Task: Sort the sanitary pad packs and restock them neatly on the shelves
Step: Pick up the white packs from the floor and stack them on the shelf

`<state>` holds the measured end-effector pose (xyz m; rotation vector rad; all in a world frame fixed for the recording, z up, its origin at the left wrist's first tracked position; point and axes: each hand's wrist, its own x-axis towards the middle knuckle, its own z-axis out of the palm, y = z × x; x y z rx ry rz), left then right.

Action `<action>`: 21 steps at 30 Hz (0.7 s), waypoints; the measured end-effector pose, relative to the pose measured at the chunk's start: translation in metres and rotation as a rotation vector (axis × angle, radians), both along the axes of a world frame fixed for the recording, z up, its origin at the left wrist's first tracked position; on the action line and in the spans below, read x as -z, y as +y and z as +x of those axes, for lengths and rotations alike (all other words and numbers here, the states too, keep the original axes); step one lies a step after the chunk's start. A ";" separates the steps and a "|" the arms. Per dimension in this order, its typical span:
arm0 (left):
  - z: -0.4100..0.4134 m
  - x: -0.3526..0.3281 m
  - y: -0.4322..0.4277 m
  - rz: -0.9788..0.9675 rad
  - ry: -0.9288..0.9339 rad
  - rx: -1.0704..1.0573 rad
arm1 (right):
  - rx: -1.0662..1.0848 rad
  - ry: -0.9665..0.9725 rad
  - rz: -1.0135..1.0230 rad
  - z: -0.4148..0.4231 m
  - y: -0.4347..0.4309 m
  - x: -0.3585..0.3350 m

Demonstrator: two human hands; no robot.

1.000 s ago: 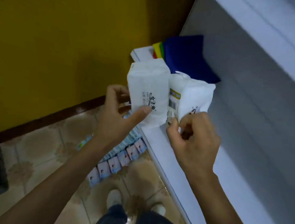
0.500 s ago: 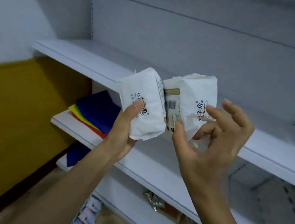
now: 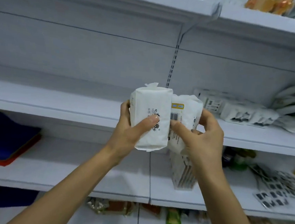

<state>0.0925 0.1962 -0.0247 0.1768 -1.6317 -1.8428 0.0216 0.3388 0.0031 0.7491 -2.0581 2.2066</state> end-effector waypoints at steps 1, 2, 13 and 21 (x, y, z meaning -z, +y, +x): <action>-0.009 -0.003 0.011 -0.014 -0.013 -0.008 | 0.050 0.023 0.050 -0.010 0.010 -0.001; -0.018 -0.006 0.020 -0.028 -0.027 -0.019 | 0.099 0.051 0.108 -0.019 0.019 -0.003; -0.126 -0.017 0.057 -0.099 -0.128 0.033 | 0.383 0.375 0.528 -0.118 0.063 -0.007; -0.225 -0.005 0.024 -0.036 -0.178 0.092 | 0.221 0.456 0.873 -0.239 0.052 -0.019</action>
